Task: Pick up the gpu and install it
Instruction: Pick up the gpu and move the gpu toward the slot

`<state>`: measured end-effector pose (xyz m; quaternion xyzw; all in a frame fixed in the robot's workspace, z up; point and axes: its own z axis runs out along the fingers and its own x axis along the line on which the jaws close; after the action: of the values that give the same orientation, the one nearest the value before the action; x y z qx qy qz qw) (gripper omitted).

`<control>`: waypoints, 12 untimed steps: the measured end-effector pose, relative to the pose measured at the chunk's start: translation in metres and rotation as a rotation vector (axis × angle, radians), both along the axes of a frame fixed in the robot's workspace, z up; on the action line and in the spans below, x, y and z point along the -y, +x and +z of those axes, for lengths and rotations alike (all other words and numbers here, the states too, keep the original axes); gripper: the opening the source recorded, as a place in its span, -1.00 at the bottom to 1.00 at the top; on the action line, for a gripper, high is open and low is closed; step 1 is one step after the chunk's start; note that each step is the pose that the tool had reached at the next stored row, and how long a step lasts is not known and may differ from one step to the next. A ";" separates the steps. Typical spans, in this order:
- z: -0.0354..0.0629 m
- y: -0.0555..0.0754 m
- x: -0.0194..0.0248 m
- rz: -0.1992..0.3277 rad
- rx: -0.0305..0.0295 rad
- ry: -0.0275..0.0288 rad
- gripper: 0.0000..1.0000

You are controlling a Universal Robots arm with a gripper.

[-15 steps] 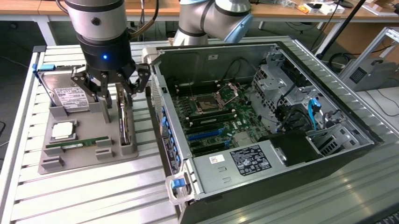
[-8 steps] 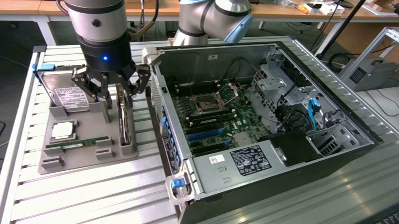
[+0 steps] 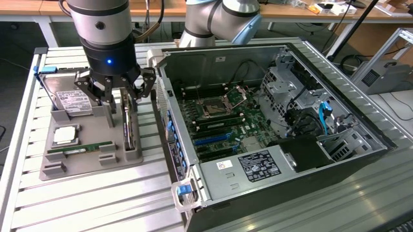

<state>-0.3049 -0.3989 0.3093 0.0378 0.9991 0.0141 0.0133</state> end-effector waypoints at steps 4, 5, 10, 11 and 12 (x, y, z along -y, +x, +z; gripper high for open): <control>-0.0014 0.000 0.0000 0.000 0.0000 0.0000 -0.04; -0.0016 0.000 0.0000 0.000 0.0000 0.0001 -0.04; -0.0029 0.000 0.0000 0.000 0.0000 0.0000 -0.04; -0.0032 0.000 0.0000 0.000 0.0000 0.0001 -0.04; -0.0034 0.000 0.0000 0.000 0.0000 0.0000 -0.04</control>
<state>-0.3049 -0.3989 0.3059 0.0378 0.9991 0.0141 0.0134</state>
